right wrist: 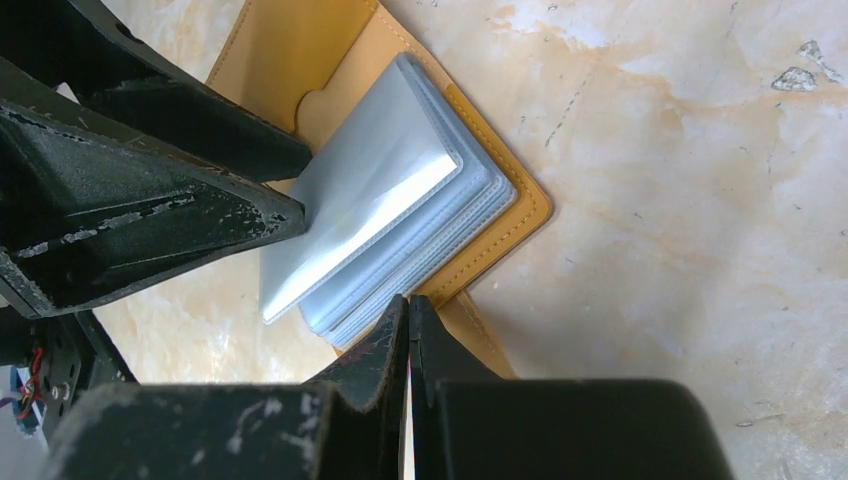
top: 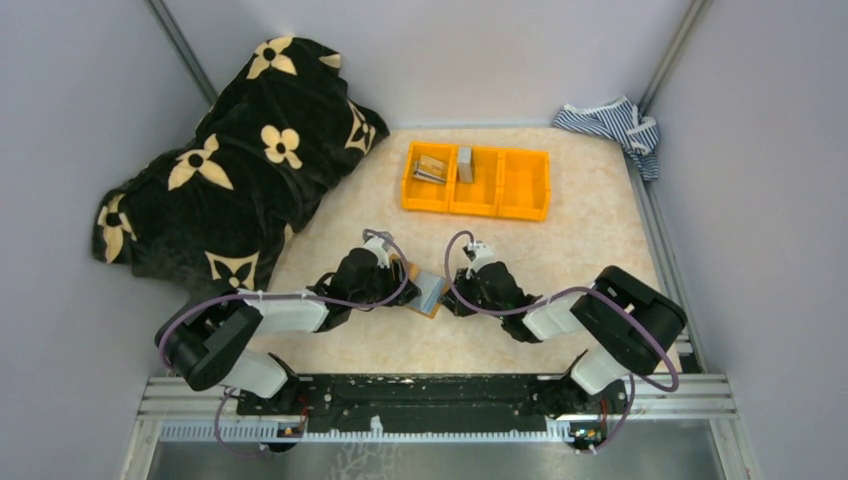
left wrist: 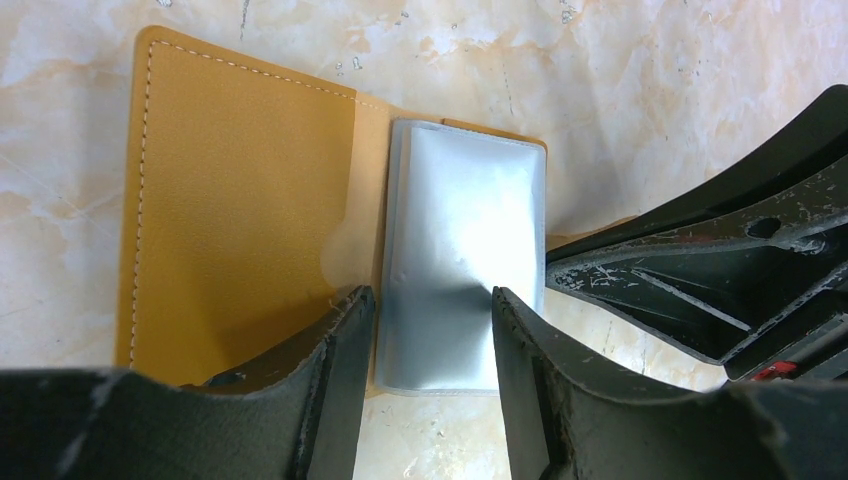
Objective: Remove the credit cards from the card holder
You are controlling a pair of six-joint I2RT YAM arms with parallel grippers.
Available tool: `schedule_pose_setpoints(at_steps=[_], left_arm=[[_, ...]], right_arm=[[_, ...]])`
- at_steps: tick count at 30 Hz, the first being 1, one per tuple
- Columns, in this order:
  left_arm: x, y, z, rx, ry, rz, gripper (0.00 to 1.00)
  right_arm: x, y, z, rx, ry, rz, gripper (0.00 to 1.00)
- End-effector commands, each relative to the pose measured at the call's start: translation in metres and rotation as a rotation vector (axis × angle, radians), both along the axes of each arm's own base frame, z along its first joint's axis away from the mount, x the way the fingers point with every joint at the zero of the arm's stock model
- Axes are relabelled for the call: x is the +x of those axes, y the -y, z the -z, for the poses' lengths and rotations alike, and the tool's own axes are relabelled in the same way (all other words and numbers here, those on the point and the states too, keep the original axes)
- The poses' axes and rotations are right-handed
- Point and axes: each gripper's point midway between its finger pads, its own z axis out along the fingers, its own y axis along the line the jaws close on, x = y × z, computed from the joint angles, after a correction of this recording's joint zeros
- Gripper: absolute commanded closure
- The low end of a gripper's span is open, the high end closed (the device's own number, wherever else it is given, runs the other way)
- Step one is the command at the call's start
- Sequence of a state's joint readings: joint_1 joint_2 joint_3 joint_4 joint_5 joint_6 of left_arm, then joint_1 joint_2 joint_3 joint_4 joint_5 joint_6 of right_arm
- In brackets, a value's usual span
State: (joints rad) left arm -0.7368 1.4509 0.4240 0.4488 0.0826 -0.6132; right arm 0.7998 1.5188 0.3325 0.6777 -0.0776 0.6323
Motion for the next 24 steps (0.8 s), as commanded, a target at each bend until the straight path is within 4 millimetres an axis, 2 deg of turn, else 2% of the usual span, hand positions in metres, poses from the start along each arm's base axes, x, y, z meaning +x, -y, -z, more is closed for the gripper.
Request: schedule_pose_setpoints(at_steps=[1,5,7,9,13,16,19,22,24], left_arm=[[-0.006,-0.004,0.005,0.007,-0.021,0.011,0.46],[-0.010,0.001,-0.004,-0.025,-0.020,0.038,0.46],[-0.009,0.002,-0.016,-0.042,-0.006,0.038,0.46],[-0.007,0.000,-0.033,-0.048,0.026,0.033,0.46],[0.000,-0.003,-0.083,-0.065,0.136,0.022,0.46],[-0.003,0.000,-0.106,-0.083,0.183,0.063,0.46],[-0.006,0.006,-0.105,-0.088,0.175,0.104,0.46],[-0.001,0.001,-0.083,-0.032,0.170,0.086,0.45],[0.010,-0.011,-0.064,0.052,0.190,0.032,0.45]], right_arm=[[0.000,0.008,0.007,-0.025,-0.002,0.015,1.00],[0.005,0.001,0.005,-0.018,0.005,0.007,1.00],[0.008,-0.004,0.004,-0.007,0.007,0.000,1.00],[0.009,-0.008,0.004,0.002,0.006,-0.006,1.00],[0.008,-0.009,0.008,0.006,-0.004,-0.013,1.00],[0.007,-0.010,0.011,0.010,-0.010,-0.015,1.00],[0.007,-0.011,0.012,0.016,-0.013,-0.014,1.00],[0.008,-0.013,0.009,0.029,-0.009,-0.013,1.00],[0.007,-0.013,0.009,0.032,-0.011,-0.013,1.00]])
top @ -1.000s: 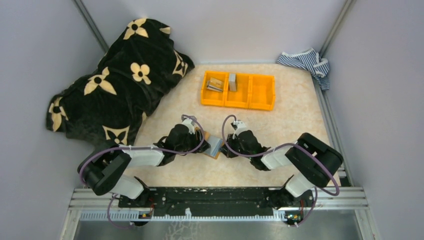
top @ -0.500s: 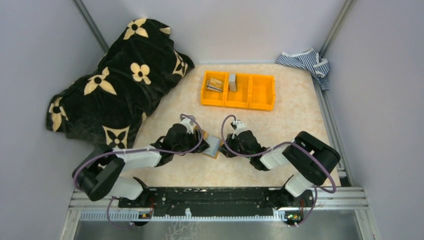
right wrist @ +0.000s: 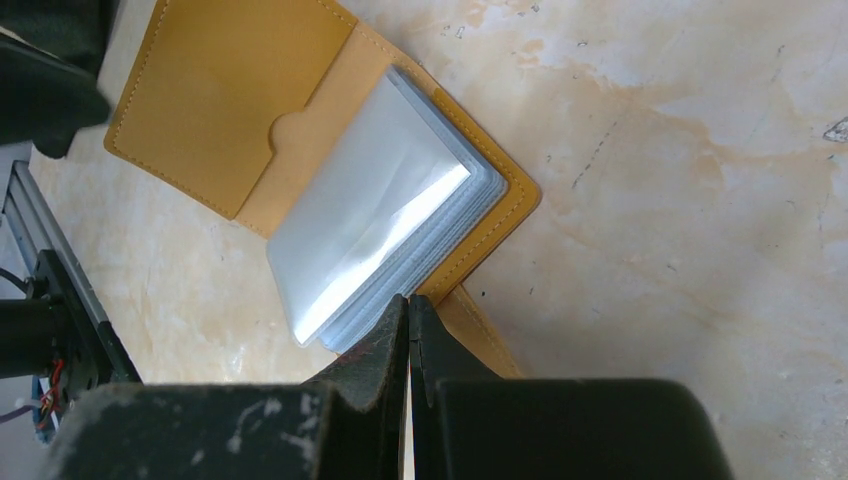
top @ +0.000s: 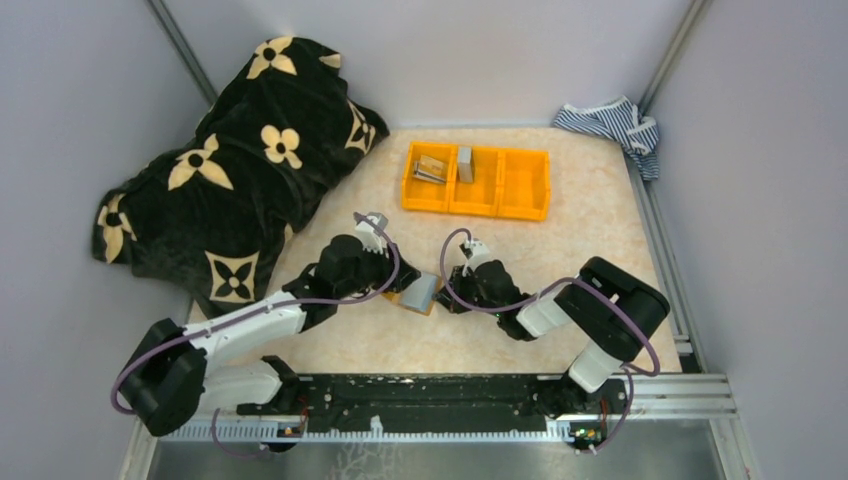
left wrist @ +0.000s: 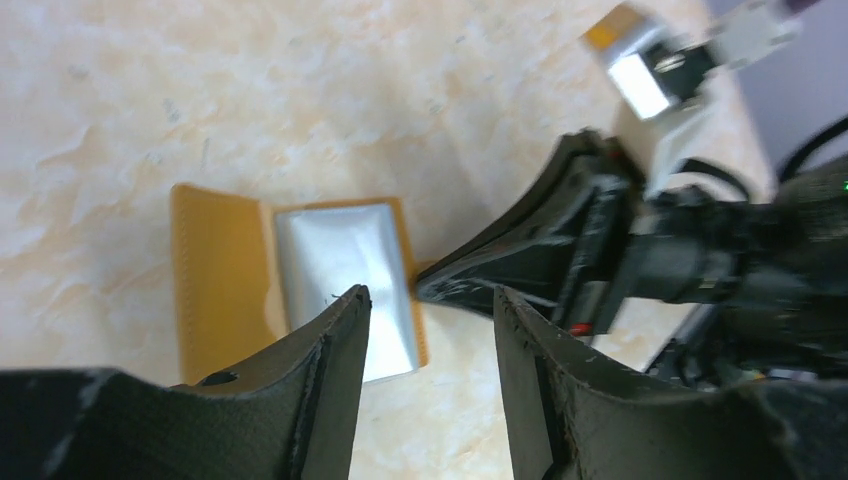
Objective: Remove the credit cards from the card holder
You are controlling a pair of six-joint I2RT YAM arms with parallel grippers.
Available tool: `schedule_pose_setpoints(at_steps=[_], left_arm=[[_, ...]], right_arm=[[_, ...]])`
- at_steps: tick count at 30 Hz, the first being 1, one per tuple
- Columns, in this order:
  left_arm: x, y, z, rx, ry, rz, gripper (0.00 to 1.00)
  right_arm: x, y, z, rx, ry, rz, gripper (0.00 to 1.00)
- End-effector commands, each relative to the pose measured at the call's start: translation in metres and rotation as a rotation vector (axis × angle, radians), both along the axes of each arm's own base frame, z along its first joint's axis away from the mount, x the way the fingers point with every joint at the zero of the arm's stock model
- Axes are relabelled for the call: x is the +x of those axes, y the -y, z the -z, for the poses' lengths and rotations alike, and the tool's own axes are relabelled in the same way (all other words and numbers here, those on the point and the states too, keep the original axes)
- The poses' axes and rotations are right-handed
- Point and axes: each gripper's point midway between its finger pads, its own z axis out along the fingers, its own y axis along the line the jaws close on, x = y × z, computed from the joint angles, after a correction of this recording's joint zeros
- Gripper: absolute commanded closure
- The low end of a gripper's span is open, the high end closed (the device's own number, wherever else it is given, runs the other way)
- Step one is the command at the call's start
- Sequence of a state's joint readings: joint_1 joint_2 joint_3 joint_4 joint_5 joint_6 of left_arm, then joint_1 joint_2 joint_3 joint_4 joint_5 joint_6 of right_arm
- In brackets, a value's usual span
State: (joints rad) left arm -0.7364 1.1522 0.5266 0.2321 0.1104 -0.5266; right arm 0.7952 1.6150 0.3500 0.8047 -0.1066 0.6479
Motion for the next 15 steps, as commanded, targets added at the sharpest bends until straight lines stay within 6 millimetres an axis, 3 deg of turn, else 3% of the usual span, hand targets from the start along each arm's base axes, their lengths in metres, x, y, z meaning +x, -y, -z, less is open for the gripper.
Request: schedule_pose_setpoints(at_steps=[1,5,9,15], left_arm=[[0.011,-0.021,0.043,0.166,0.008,-0.062,0.45],[0.026,-0.041,0.065,0.262,0.003,-0.138,0.45],[0.026,-0.055,0.098,0.272,-0.075,-0.203,0.46],[0.018,-0.052,0.115,0.268,-0.136,-0.178,0.46]], right_arm=[[0.000,0.002,0.010,-0.021,-0.025,0.003,1.00],[-0.002,0.006,0.013,-0.024,-0.036,0.008,1.00],[0.000,0.007,0.013,-0.022,-0.033,0.014,1.00],[-0.001,0.006,0.022,-0.033,-0.055,0.002,1.00]])
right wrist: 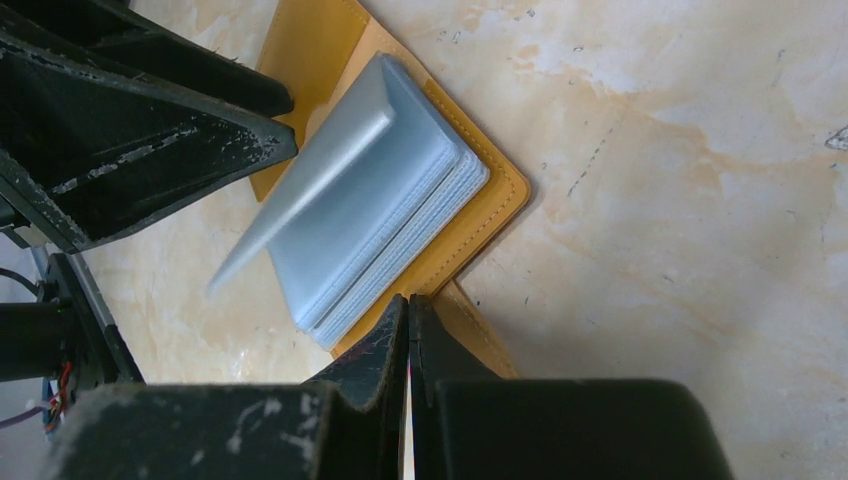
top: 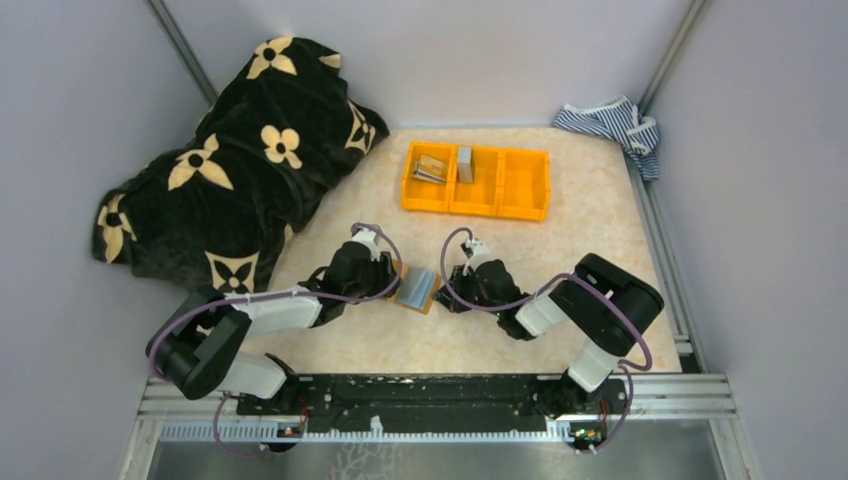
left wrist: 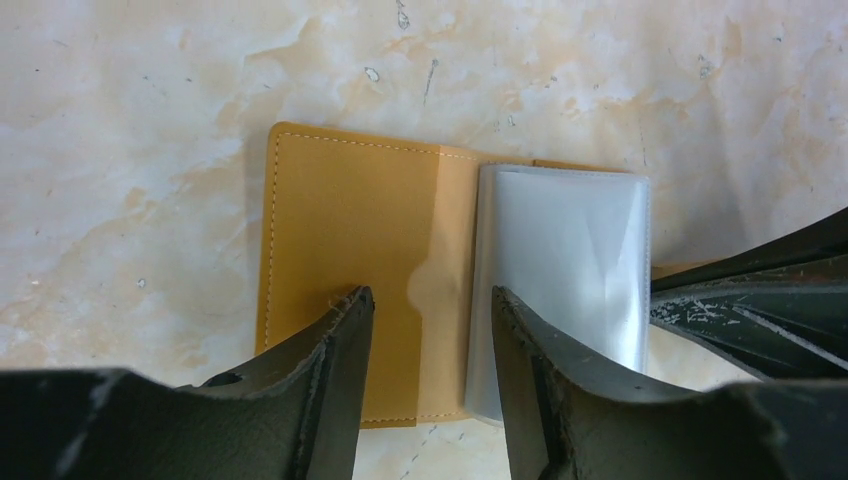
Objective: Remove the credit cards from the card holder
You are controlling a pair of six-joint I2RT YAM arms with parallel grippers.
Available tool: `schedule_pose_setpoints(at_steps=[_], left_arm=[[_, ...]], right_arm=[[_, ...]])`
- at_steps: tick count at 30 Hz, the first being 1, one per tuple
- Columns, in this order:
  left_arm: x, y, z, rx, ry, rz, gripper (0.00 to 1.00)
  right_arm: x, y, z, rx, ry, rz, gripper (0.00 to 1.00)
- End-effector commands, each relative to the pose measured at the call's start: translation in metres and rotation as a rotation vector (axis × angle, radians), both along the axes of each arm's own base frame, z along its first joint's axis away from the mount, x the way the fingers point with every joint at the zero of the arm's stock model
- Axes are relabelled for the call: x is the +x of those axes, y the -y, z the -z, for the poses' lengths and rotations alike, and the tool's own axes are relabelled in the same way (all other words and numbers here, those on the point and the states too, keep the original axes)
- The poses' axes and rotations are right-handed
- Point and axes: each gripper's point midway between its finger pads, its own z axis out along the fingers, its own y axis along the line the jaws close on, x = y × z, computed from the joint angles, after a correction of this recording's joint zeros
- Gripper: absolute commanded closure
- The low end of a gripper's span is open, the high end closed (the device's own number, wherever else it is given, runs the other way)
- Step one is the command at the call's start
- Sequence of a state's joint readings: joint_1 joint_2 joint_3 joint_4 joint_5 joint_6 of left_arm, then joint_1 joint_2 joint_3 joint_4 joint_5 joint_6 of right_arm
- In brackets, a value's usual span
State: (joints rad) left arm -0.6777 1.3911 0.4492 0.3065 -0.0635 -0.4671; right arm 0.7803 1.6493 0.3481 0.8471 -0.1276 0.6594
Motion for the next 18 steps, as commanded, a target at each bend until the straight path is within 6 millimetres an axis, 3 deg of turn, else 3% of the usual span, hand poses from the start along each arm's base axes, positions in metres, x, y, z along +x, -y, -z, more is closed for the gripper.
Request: schedule_pose_setpoints(at_steps=[1,8,12,18], left_arm=[[-0.008,-0.001,0.014,-0.008,-0.047,0.004,0.46],[-0.020,0.004,0.023,-0.052,-0.092,0.024,0.47],[-0.024,0.004,0.027,-0.058,-0.108,0.028,0.47],[-0.025,0.008,0.027,-0.080,-0.116,0.038,0.47]], right_arm=[[-0.003,0.005,0.018,-0.051,-0.043,-0.001,1.00],[0.002,-0.003,0.010,-0.028,-0.031,-0.015,1.00],[0.007,-0.006,-0.014,-0.008,0.015,-0.016,1.00],[0.013,-0.005,-0.031,-0.033,0.055,-0.012,1.00]])
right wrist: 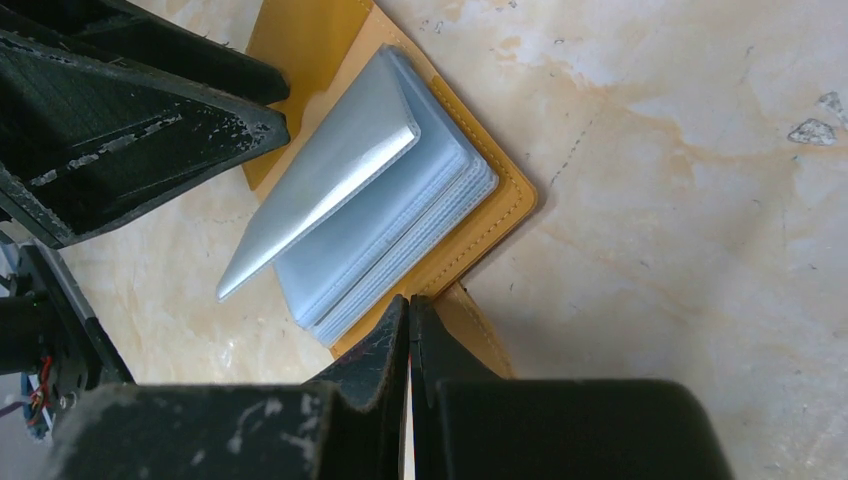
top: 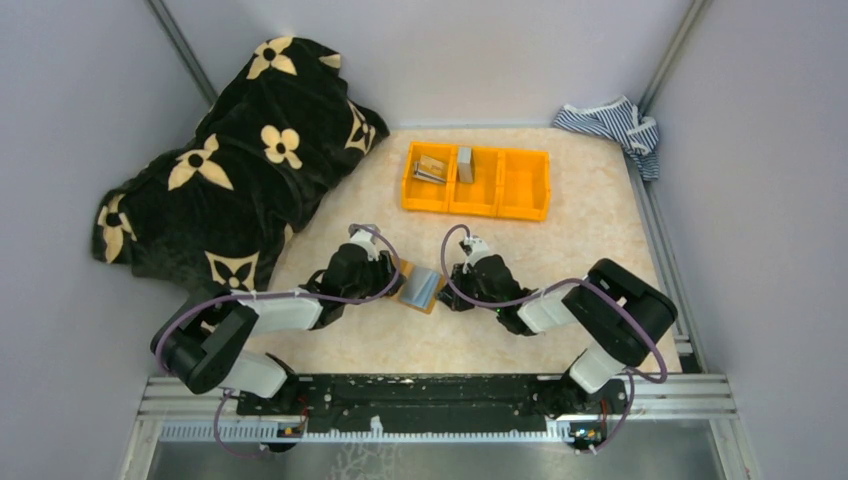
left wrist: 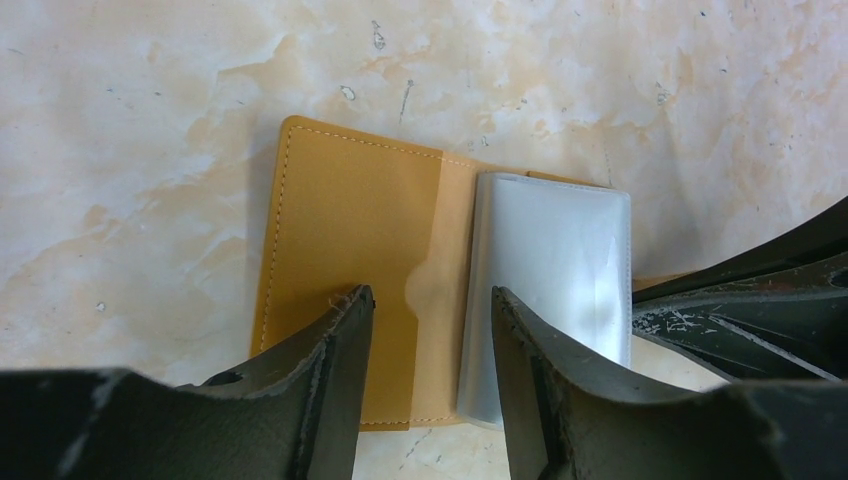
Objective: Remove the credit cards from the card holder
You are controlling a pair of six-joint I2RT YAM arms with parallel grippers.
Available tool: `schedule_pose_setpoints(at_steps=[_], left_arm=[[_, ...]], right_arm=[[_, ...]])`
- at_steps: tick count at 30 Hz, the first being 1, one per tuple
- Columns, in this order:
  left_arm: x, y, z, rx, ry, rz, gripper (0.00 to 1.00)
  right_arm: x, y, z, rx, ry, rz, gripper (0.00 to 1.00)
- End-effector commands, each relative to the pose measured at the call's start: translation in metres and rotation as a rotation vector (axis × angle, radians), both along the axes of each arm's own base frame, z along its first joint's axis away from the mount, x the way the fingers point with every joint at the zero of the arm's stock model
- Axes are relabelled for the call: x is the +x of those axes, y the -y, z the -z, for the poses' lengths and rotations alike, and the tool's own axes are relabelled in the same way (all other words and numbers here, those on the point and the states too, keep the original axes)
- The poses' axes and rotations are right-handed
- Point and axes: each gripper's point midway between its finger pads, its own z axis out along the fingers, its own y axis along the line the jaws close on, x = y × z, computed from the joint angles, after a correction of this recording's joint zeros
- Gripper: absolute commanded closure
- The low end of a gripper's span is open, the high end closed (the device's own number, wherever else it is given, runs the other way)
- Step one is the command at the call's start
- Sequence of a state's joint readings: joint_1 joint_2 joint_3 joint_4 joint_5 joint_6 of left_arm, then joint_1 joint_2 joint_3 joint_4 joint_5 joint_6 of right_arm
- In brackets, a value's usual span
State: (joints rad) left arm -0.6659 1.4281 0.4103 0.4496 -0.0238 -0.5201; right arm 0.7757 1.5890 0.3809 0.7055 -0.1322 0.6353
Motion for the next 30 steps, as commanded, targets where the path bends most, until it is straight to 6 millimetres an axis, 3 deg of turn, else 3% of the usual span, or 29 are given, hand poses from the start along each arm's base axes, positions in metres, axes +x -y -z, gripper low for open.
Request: schedule_pose_setpoints(at_steps=[1,19,30], left_arm=[[-0.030,0.000,0.029,0.012,-0.131,0.056,0.47],[-0.032,0.000,0.033,0.008,-0.145,0.057,0.47],[-0.033,0.000,0.034,0.009,-0.146,0.063,0.47]], right_arm=[[0.014,-0.009,-0.030,0.015,0.077,-0.005,1.00],[0.015,-0.021,-0.060,0.038,0.126,-0.027,1.00],[0.016,-0.027,-0.067,0.043,0.139,-0.031,1.00]])
